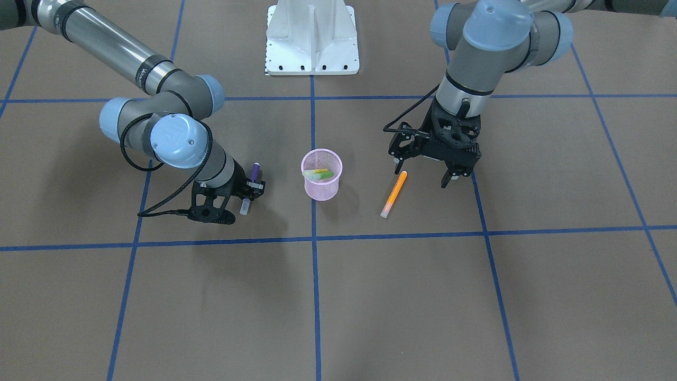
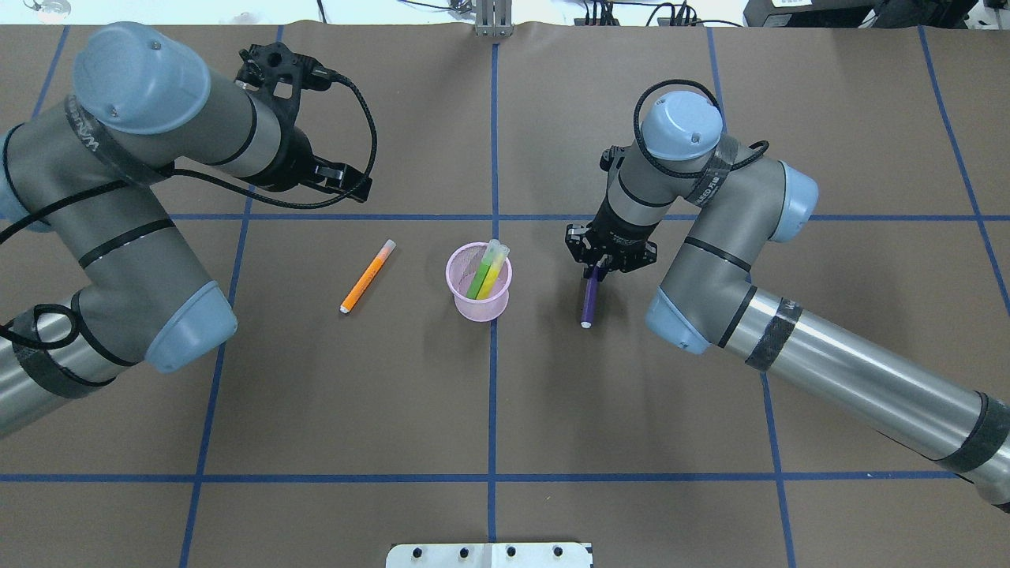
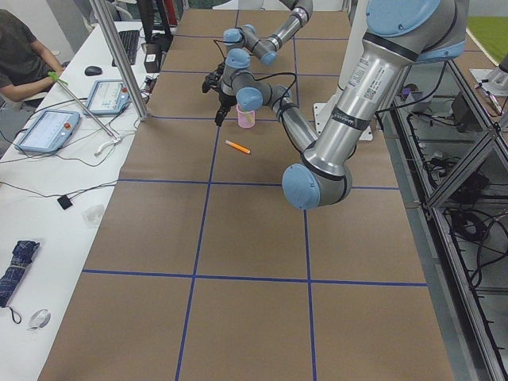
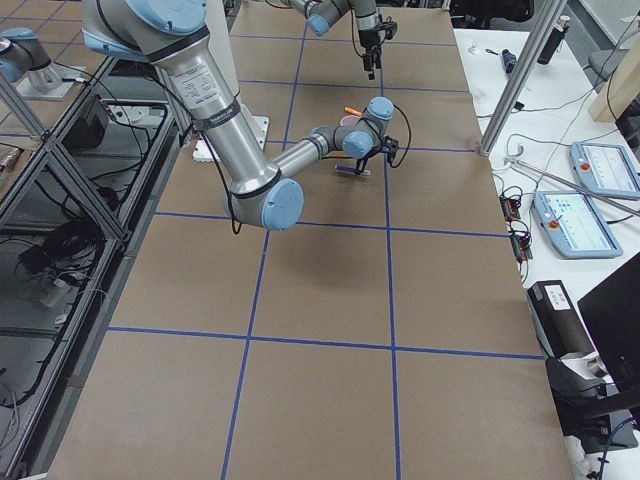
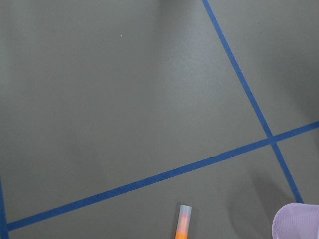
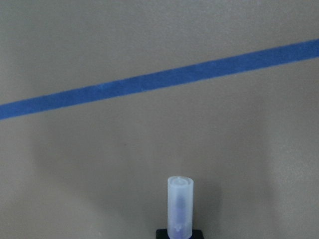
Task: Collect pens into pen holder
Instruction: 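Lift the purple marker with the right gripper and carry it over the cup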
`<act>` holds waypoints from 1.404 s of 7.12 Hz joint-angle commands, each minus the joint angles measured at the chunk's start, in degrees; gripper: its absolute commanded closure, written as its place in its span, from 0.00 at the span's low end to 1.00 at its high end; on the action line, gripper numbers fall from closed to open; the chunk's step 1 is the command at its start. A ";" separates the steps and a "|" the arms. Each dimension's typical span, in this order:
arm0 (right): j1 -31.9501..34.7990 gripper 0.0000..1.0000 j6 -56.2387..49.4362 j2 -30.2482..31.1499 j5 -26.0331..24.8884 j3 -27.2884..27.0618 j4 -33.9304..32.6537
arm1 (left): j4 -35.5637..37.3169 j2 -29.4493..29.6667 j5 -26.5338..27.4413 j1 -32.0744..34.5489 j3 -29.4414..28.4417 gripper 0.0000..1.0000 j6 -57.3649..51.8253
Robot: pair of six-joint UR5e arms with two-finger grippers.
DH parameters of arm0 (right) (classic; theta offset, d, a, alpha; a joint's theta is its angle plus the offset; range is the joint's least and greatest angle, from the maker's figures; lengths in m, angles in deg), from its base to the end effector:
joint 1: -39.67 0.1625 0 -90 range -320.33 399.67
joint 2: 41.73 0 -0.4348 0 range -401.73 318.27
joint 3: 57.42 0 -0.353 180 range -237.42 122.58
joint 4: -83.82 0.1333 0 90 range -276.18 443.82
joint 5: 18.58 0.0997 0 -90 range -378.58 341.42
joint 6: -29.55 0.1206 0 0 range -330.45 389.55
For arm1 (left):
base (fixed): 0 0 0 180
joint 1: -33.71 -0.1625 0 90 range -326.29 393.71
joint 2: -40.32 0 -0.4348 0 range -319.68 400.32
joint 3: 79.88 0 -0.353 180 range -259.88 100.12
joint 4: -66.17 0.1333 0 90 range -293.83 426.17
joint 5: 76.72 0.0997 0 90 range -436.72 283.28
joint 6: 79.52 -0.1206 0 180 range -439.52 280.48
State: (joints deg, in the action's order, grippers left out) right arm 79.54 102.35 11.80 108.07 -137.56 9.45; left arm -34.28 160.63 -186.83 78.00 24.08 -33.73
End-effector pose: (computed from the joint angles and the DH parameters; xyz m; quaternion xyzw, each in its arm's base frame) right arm -0.5079 -0.5041 0.3586 -0.0943 -0.4406 0.0630 0.8905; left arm 0.3813 -0.5002 0.2755 0.2047 0.4323 0.0796 0.8746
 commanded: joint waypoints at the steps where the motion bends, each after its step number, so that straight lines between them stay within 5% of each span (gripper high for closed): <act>1: 0.91 1.00 3.98 0.61 -5.22 -8.30 -1.55 | -0.01 -0.24 -0.11 0.09 0.97 0.02 0.00; 2: 0.13 1.00 11.32 0.61 -16.32 -15.32 -4.61 | -0.27 -1.55 -0.20 0.09 2.28 0.02 -0.09; 4: -3.29 1.00 19.76 0.44 -27.45 -23.63 -7.89 | -0.54 -2.96 -0.28 1.05 3.26 0.03 -0.09; 6: -15.36 1.00 27.04 -0.62 -54.76 -24.45 -7.98 | -0.54 -5.25 0.15 1.06 4.15 0.03 -0.17; 10: -20.88 1.00 27.04 -1.58 -62.47 -22.44 -8.76 | -0.63 -5.43 0.15 0.97 2.30 0.03 -0.18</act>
State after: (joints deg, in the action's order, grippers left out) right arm 59.81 129.36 10.38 48.05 -161.10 1.19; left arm -34.87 155.23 -186.68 79.03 26.96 -33.90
